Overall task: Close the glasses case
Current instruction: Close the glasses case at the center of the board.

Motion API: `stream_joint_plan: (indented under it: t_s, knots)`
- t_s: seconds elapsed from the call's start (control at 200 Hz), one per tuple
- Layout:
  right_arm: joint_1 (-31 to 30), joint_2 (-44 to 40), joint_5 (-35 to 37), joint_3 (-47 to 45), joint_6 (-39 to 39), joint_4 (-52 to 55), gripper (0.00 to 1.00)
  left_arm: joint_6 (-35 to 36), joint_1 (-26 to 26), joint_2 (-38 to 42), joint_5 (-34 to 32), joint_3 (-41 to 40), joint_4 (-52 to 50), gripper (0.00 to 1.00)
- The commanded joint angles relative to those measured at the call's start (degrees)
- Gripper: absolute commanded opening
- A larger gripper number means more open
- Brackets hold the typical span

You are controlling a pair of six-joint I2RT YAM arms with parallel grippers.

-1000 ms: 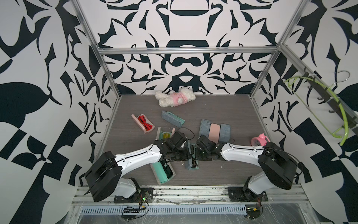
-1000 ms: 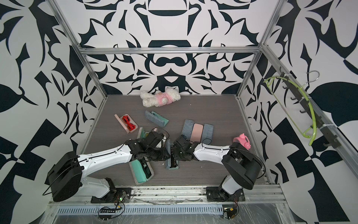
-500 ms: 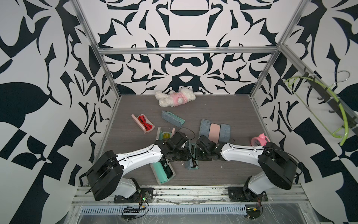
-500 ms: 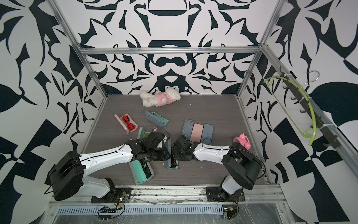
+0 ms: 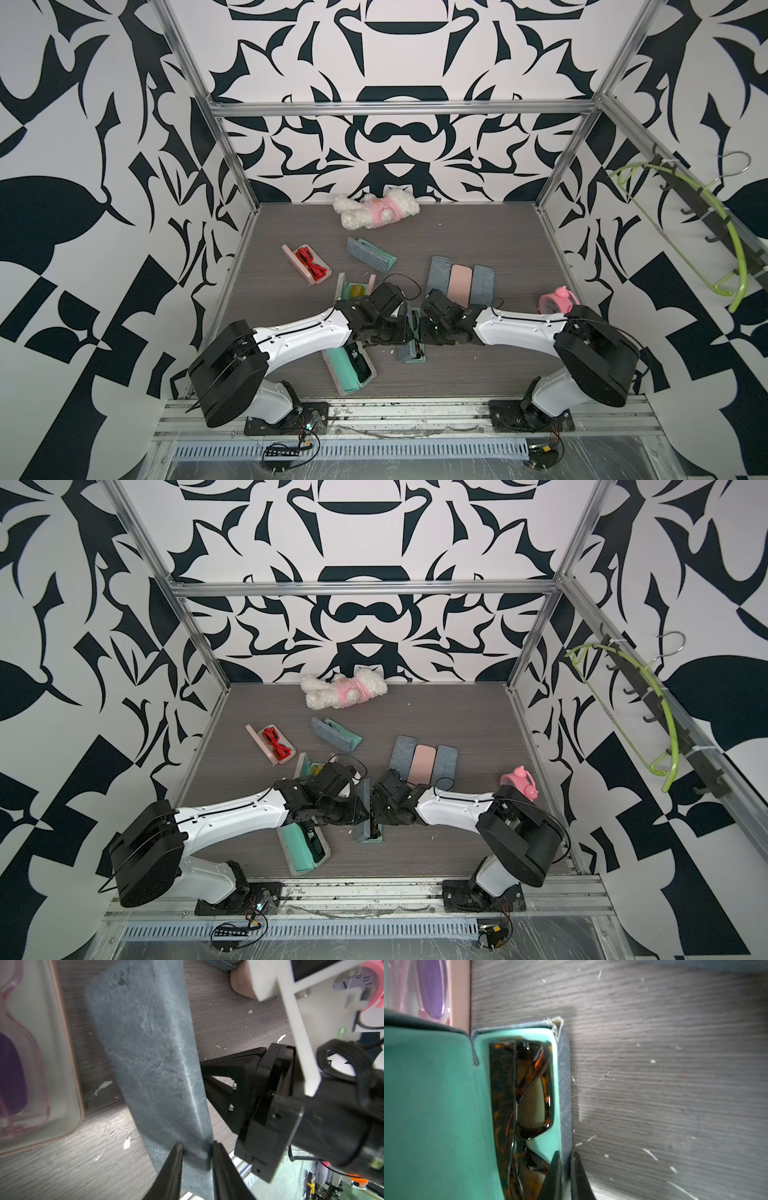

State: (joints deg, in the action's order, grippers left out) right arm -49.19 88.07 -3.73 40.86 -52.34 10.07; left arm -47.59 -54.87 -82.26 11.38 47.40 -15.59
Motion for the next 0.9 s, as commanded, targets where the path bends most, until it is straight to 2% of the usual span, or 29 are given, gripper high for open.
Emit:
stream_joint_plan:
  t_s: [0.0, 0.895]
  knots:
    - [0.2, -1.4, -0.5, -0.9, 0.0, -0.7, 0.11, -0.1, -0.8, -2.3, -0.1, 0.3, -0.8, 0.29]
    - [1.2, -3.0, -1.3, -2.7, 0.3, -1.2, 0.10, -1.0, -1.5, -6.7, 0.8, -0.2, 2.3, 0.29]
